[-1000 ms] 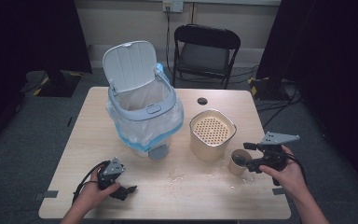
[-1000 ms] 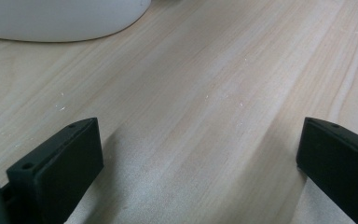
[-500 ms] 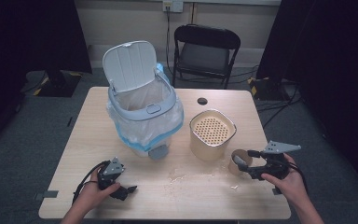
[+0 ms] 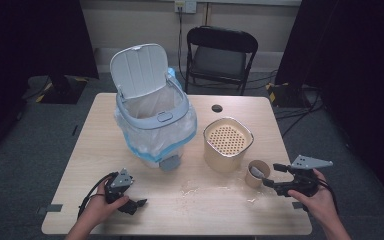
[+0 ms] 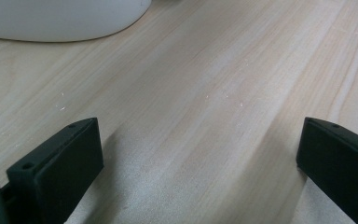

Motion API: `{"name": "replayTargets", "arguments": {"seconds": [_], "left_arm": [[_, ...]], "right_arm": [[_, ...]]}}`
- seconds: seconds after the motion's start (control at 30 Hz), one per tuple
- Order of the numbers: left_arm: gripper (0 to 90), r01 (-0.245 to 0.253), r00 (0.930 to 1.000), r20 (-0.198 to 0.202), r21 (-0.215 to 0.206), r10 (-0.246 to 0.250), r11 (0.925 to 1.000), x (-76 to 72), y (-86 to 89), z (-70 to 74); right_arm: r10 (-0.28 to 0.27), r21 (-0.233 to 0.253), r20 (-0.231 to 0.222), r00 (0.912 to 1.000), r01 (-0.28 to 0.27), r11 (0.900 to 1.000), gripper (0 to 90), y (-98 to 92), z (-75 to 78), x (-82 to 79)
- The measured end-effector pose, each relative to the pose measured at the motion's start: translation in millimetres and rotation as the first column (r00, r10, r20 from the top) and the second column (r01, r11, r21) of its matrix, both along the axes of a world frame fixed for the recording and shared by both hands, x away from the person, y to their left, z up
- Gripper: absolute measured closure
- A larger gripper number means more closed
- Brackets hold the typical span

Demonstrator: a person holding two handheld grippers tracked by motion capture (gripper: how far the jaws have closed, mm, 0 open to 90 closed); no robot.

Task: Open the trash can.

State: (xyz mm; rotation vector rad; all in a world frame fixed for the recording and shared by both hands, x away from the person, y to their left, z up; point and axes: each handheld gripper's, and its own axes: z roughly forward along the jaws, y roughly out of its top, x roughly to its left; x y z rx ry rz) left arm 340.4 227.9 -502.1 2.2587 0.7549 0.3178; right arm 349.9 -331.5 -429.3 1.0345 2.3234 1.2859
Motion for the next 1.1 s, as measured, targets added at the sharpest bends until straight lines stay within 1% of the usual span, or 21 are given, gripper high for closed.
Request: {"name": "replayTargets", "arguments": {"seconds": [0.03,0.13,0.23,0.27,0.33,0.4,0.5,0.57,0.63,0.7,0.73,0.93,1.1], "left_arm": [[0.0,0.0,1.0,0.0,0.0,0.0,1.0,0.0,0.0,0.0],[0.0,0.0,1.0,0.0,0.0,0.0,1.0,0.0,0.0,0.0],[0.0,0.0,1.0,0.0,0.0,0.0,1.0,0.0,0.0,0.0],[0.0,0.0,1.0,0.0,0.0,0.0,1.0,0.0,0.0,0.0],[0.0,0.0,1.0,0.0,0.0,0.0,1.0,0.0,0.0,0.0],[0.0,0.0,1.0,0.0,0.0,0.0,1.0,0.0,0.0,0.0],[0.0,-0.002,1.0,-0.002,-0.003,0.002,1.0,-0.2,-0.2,-0.1],[0.0,0.0,1.0,0.0,0.0,0.0,1.0,0.0,0.0,0.0],[0.0,0.0,1.0,0.0,0.0,0.0,1.0,0.0,0.0,0.0],[0.0,-0.001,1.0,-0.001,-0.002,0.001,1.0,-0.1,-0.1,-0.1],[0.0,0.0,1.0,0.0,0.001,0.0,1.0,0.0,0.0,0.0],[0.0,-0.002,1.0,0.001,-0.002,0.002,1.0,-0.1,-0.2,-0.2],[0.0,0.0,1.0,0.0,0.0,0.0,1.0,0.0,0.0,0.0]], "right_arm": [[-0.001,-0.002,0.0,1.0,0.001,1.0,22.2,-0.6,-1.0,-0.4],[-0.006,0.018,0.002,1.0,0.006,1.0,22.0,-2.2,-5.5,-1.4],[-0.01,0.022,0.016,0.9998,0.01,1.0,21.9,-2.8,-11.4,-2.6],[-0.01,0.025,0.013,0.9999,0.01,1.0,21.9,-3.2,-13.1,-2.7],[-0.012,0.025,0.014,0.9998,0.011,1.0,22.2,-3.7,-18.2,-3.1],[-0.006,0.023,0.005,1.0,0.006,1.0,22.4,-3.3,-22.8,-3.3],[-0.001,0.021,0.012,0.9999,0.001,1.0,22.4,-2.0,-27.3,-3.5],[-0.004,0.031,0.023,0.9997,0.003,1.0,22.5,0.0,-32.5,-2.9],[-0.003,0.027,0.02,0.9998,0.003,1.0,22.3,0.8,-36.0,-1.5],[-0.004,0.034,0.011,0.9999,0.004,0.999,22.3,1.7,-39.9,0.5],[-0.003,0.032,0.014,0.9999,0.003,0.999,22.4,2.1,-41.8,1.3],[0.01,0.045,0.021,0.9997,-0.011,0.999,23.4,5.2,-47.3,4.4],[0.016,0.031,0.031,0.9994,-0.017,0.999,23.3,9.2,-50.5,6.9]]}}
